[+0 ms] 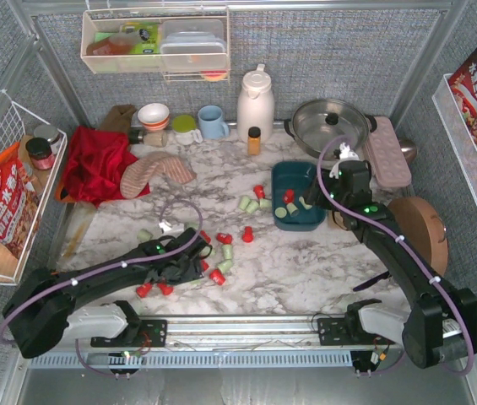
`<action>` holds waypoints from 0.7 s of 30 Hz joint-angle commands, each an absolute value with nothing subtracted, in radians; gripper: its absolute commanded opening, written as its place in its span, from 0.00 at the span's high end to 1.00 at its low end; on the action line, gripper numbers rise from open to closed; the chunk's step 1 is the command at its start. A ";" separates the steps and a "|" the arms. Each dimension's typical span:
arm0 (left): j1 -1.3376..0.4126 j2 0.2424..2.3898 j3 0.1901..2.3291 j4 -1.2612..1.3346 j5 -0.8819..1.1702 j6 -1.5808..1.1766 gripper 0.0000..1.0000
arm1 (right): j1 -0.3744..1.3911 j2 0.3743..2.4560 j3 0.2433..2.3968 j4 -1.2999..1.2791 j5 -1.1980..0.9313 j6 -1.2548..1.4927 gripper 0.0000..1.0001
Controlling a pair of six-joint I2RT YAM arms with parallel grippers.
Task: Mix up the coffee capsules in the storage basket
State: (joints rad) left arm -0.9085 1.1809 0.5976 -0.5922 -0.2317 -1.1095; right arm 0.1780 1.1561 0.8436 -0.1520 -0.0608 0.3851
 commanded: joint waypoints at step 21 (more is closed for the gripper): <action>-0.950 1.355 0.648 -0.551 -0.245 -1.020 0.56 | 0.178 1.180 0.859 -0.131 -0.086 0.387 0.42</action>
State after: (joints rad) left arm -0.9478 1.3460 0.6487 -0.5659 -0.2527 -1.0252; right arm 0.1764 1.1790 0.8444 -0.1516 -0.0830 0.3851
